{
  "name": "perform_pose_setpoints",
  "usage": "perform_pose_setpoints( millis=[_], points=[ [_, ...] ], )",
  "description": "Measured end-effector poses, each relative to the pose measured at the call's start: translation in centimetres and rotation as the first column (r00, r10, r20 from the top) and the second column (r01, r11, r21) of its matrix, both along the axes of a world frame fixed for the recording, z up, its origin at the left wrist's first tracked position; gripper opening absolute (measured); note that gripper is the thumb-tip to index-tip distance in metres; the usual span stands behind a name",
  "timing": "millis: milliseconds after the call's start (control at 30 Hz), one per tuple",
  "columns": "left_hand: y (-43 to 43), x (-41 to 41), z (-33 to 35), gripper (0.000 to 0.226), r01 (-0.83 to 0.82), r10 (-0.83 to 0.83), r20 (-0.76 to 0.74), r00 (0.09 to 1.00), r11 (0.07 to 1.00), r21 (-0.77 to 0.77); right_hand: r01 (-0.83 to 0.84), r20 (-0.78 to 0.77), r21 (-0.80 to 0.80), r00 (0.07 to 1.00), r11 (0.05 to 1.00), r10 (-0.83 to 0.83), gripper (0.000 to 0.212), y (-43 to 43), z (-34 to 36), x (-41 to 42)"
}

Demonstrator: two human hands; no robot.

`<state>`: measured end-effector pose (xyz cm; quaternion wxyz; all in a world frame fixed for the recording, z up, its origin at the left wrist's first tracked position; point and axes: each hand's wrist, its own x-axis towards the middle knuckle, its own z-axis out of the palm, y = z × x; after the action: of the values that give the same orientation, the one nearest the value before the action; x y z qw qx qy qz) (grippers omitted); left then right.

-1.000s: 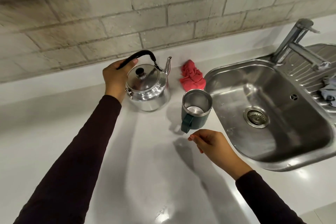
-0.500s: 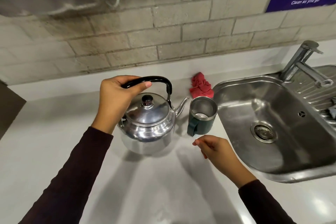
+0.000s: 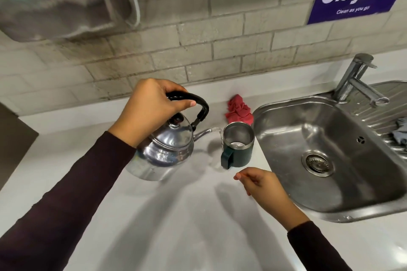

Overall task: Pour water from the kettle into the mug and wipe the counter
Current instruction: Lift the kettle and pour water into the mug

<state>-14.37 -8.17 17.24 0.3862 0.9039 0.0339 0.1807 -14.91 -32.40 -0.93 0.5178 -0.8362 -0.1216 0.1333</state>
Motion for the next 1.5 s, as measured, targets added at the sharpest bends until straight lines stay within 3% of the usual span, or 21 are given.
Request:
perform_pose_setpoints(
  millis=[133,433,767,1500],
  points=[
    [-0.2,0.6,0.2,0.016,0.012,-0.012,-0.007,1.0,0.994,0.105,-0.001,-0.005,-0.005,1.0,1.0,0.001,0.016,-0.2,0.2,0.1],
    [-0.2,1.2,0.0,0.015,0.024,-0.02,-0.034,0.999,0.99,0.139,0.013,-0.001,-0.012,1.0,1.0,-0.013,0.017,-0.5,0.5,0.4],
    [-0.6,1.6,0.9,0.024,0.048,-0.031,-0.061,0.998,0.952,0.303,0.024,-0.007,-0.002,1.0,1.0,-0.024,0.017,-0.2,0.4,0.6],
    [-0.7,2.7,1.4,0.022,0.127,-0.089,-0.107,0.99,0.893,0.432,0.02,0.02,-0.004,1.0,1.0,-0.02,0.019,0.1,0.3,1.0]
  ],
)
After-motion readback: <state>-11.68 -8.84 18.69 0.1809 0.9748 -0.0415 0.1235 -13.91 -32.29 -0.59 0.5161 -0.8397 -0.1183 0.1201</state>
